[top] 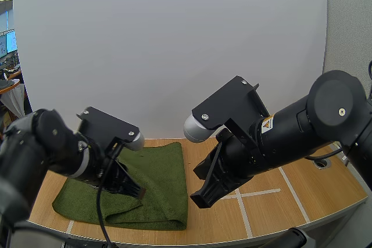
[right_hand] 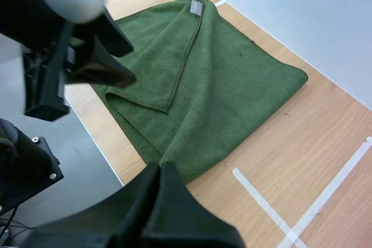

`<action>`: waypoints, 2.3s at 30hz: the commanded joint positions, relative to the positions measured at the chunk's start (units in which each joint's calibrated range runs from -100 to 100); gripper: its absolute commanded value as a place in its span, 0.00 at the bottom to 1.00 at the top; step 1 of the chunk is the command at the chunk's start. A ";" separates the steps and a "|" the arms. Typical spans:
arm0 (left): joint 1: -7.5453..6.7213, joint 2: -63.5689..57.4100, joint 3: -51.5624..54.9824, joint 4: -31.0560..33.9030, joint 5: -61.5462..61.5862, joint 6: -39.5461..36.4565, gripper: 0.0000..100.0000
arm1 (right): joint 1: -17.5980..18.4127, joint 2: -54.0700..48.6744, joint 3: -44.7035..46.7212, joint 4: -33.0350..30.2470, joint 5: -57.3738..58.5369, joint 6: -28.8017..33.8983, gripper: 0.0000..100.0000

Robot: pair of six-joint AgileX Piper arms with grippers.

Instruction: Fold the towel

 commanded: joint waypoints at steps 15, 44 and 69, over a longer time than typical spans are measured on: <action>-0.15 27.46 3.84 -2.21 -14.86 12.75 0.83 | -0.16 -1.08 0.39 0.73 0.39 0.70 0.00; -0.23 46.17 6.27 -6.87 -38.93 20.19 0.86 | -0.16 -1.08 0.39 -0.10 0.39 1.00 0.00; -3.33 52.38 3.32 -5.29 -44.08 18.12 0.89 | -0.16 -1.08 0.39 -0.20 0.39 1.00 0.00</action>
